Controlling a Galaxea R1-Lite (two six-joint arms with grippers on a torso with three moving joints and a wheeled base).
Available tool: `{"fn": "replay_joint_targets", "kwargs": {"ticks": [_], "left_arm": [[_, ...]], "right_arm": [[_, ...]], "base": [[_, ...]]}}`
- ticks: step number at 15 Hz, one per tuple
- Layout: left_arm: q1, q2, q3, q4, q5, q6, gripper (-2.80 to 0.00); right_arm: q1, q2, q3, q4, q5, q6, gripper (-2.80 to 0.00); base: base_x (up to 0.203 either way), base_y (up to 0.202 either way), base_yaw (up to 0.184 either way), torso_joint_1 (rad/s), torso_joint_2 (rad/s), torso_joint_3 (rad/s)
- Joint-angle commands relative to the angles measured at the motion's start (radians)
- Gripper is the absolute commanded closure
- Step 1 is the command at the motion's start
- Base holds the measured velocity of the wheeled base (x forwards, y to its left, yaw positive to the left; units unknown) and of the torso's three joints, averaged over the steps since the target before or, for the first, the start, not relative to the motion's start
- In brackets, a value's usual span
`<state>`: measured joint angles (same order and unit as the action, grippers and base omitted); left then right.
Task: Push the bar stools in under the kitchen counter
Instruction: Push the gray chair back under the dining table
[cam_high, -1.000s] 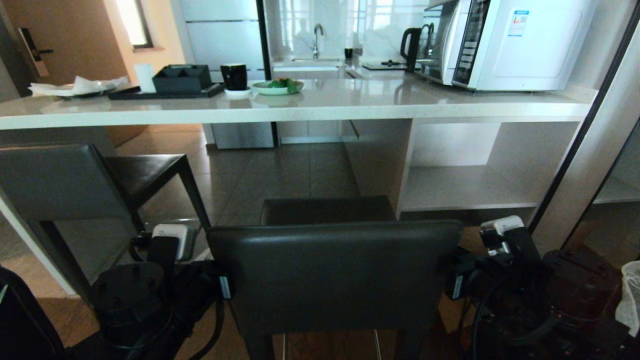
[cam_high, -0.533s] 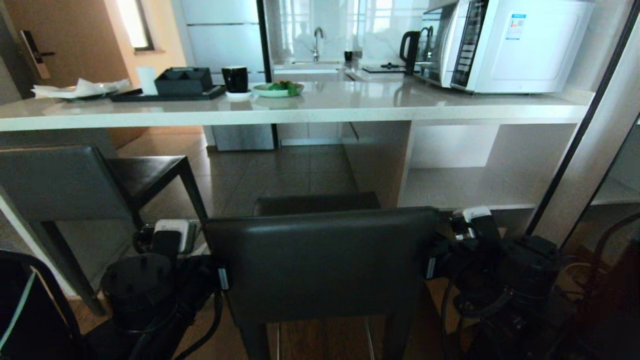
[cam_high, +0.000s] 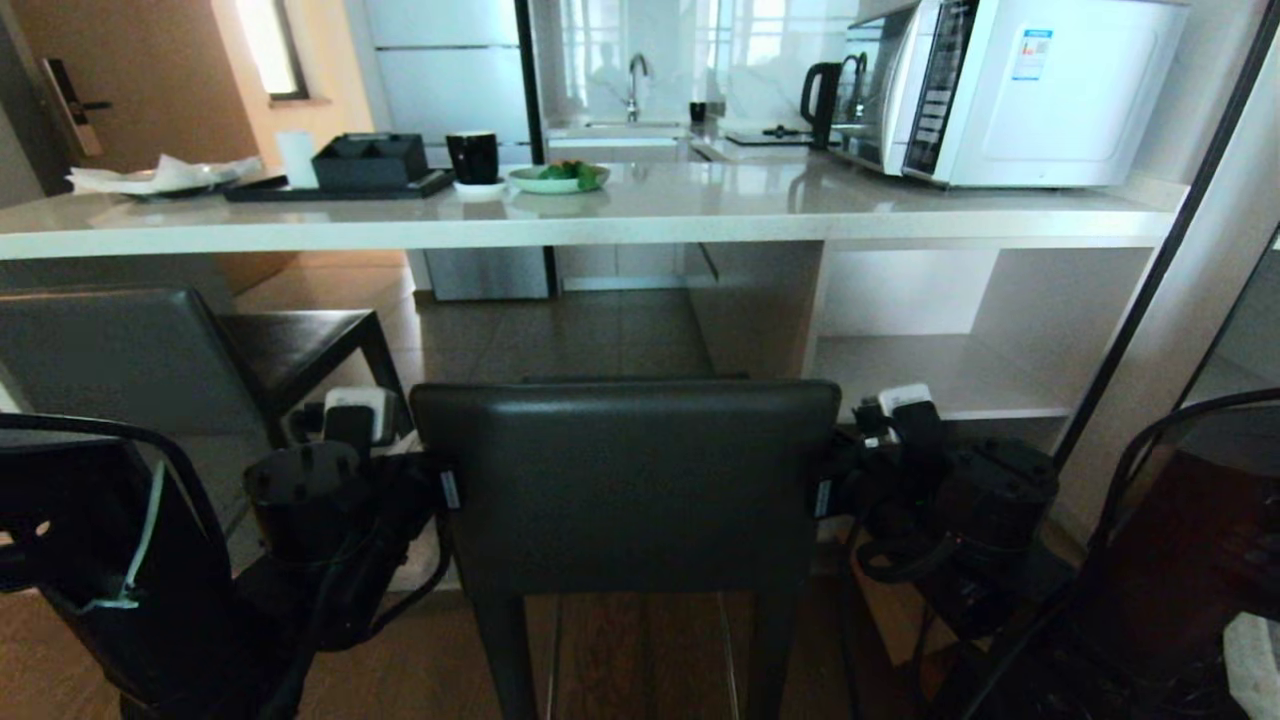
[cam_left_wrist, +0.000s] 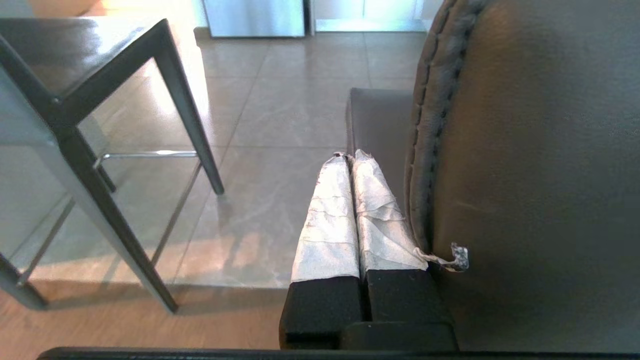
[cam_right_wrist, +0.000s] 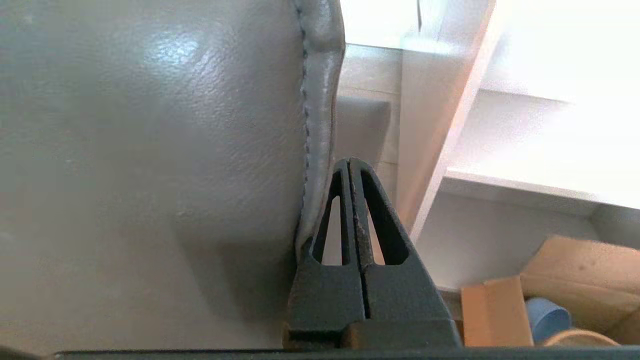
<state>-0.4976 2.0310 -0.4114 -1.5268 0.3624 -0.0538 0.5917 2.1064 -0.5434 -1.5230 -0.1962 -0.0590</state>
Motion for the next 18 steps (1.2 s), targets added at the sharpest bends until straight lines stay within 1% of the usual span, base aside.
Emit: {"fn": "replay_joint_targets", "kwargs": {"ticks": [1, 3, 5, 9, 10, 11, 13, 14, 16, 18], "left_arm": [[0.021, 0.044, -0.010, -0.003, -0.021, -0.001, 0.00], [-0.003, 0.032, 0.010, -0.003, -0.029, -0.005, 0.00], [-0.058, 0.010, 0.046, -0.003, -0.030, -0.013, 0.00], [-0.239, -0.025, 0.125, -0.003, -0.026, -0.069, 0.00], [-0.261, -0.027, 0.134, -0.003, -0.023, -0.081, 0.00], [-0.265, -0.029, 0.141, -0.003, -0.020, -0.087, 0.00], [-0.254, -0.027, 0.144, -0.003, -0.015, -0.087, 0.00], [-0.227, -0.021, 0.141, -0.003, -0.014, -0.087, 0.00], [-0.127, -0.003, 0.117, -0.003, -0.016, -0.083, 0.00], [-0.021, 0.018, 0.064, -0.003, -0.022, -0.064, 0.00]], "right_arm": [[0.002, 0.020, 0.002, -0.007, -0.008, -0.001, 0.00], [0.007, 0.021, 0.003, -0.007, -0.008, -0.001, 0.00], [0.007, 0.026, -0.015, -0.007, -0.006, -0.003, 0.00], [0.050, 0.050, -0.078, -0.007, -0.008, -0.004, 0.00], [0.066, 0.049, -0.098, -0.003, -0.008, -0.004, 0.00], [0.083, 0.047, -0.120, 0.016, -0.010, -0.005, 0.00], [0.099, 0.045, -0.144, 0.043, -0.012, -0.020, 0.00], [0.099, 0.046, -0.137, 0.043, -0.013, -0.021, 0.00], [0.096, 0.050, -0.103, 0.039, -0.040, -0.018, 0.00], [0.083, 0.055, -0.091, 0.032, -0.046, -0.016, 0.00]], "base": [[0.000, 0.000, 0.000, 0.000, 0.00, 0.000], [0.000, 0.000, 0.000, 0.000, 0.00, 0.000], [0.000, 0.000, 0.000, 0.000, 0.00, 0.000], [0.000, 0.000, 0.000, 0.000, 0.00, 0.000], [0.000, 0.000, 0.000, 0.000, 0.00, 0.000], [0.000, 0.000, 0.000, 0.000, 0.00, 0.000], [0.000, 0.000, 0.000, 0.000, 0.00, 0.000], [0.000, 0.000, 0.000, 0.000, 0.00, 0.000], [0.000, 0.000, 0.000, 0.000, 0.00, 0.000], [0.000, 0.000, 0.000, 0.000, 0.00, 0.000]]}}
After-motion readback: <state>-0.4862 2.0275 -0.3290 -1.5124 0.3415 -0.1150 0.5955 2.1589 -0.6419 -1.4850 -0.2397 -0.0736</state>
